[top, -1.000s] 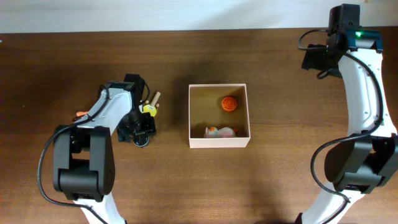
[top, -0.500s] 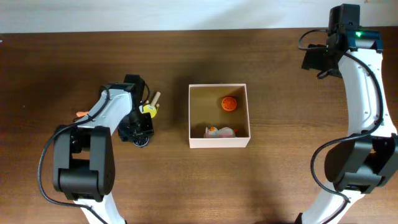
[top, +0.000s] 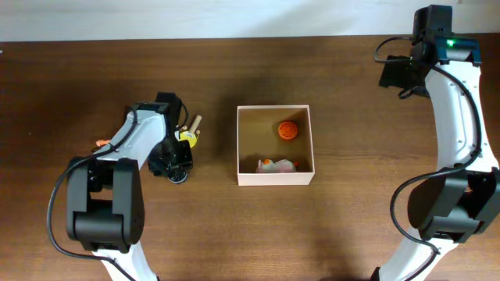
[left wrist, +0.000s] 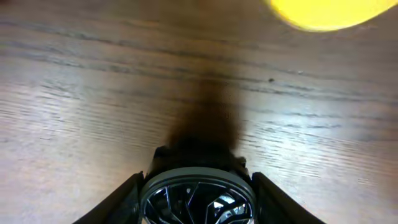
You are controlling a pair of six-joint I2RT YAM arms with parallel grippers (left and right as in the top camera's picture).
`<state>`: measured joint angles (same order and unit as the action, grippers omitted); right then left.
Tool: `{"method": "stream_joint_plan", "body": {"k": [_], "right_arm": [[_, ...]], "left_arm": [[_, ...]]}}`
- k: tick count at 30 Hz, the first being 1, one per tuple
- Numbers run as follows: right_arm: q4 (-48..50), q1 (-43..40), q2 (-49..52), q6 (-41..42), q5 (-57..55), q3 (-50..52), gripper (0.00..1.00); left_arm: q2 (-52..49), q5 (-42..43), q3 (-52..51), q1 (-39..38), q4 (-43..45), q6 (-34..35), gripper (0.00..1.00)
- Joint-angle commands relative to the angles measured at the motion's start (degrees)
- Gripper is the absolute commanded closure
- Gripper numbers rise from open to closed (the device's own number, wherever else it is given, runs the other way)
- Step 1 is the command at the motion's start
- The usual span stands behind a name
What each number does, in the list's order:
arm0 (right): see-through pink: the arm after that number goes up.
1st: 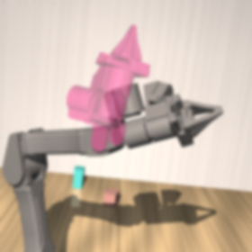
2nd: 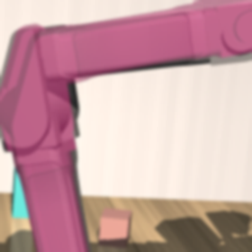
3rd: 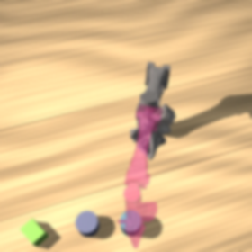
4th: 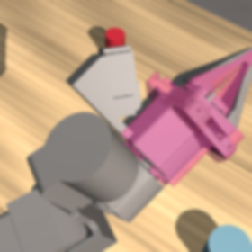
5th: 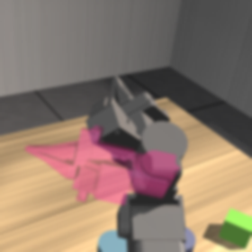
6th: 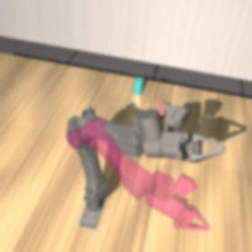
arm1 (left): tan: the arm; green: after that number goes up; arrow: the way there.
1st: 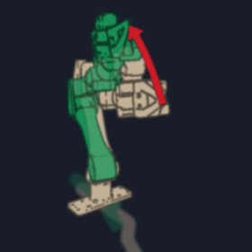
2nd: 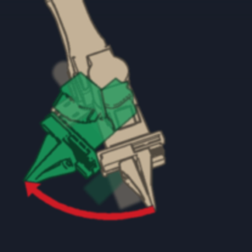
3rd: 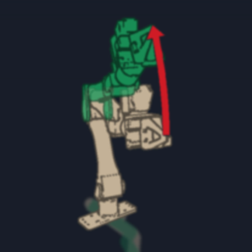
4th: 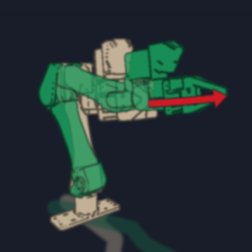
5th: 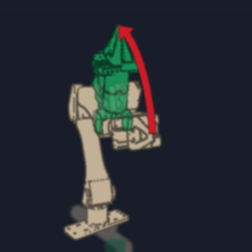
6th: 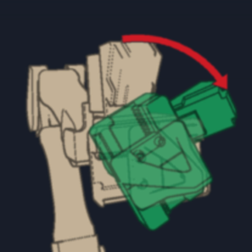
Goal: Pack container
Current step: 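Carry the black lid into the box and release it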
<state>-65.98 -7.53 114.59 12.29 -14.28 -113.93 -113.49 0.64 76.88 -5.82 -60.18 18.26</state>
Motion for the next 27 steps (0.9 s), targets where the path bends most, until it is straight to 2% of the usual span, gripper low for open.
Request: {"method": "stream_joint_plan", "body": {"k": [1,9,17,22,27], "right_arm": [[-0.02,-0.37,0.13,0.9,-0.31,0.31,0.01],[-0.02,-0.37,0.13,0.9,-0.33,0.31,0.01],[-0.02,-0.37,0.13,0.9,-0.31,0.31,0.01],[-0.02,-0.37,0.13,0.9,-0.33,0.31,0.01],[-0.02,-0.37,0.13,0.9,-0.33,0.31,0.01]], "left_arm": [[-0.44,0.59,6.78,0.24,-2.21,-0.13,0.51],[-0.44,0.61,24.63,0.22,-8.04,-1.42,0.52],[-0.44,0.61,39.01,-1.49,-7.74,-1.44,0.55],[-0.44,0.66,42.56,-6.1,-4.33,-1.07,0.55],[-0.46,-2.05,42.53,-15.61,3.02,-0.96,0.55]]}}
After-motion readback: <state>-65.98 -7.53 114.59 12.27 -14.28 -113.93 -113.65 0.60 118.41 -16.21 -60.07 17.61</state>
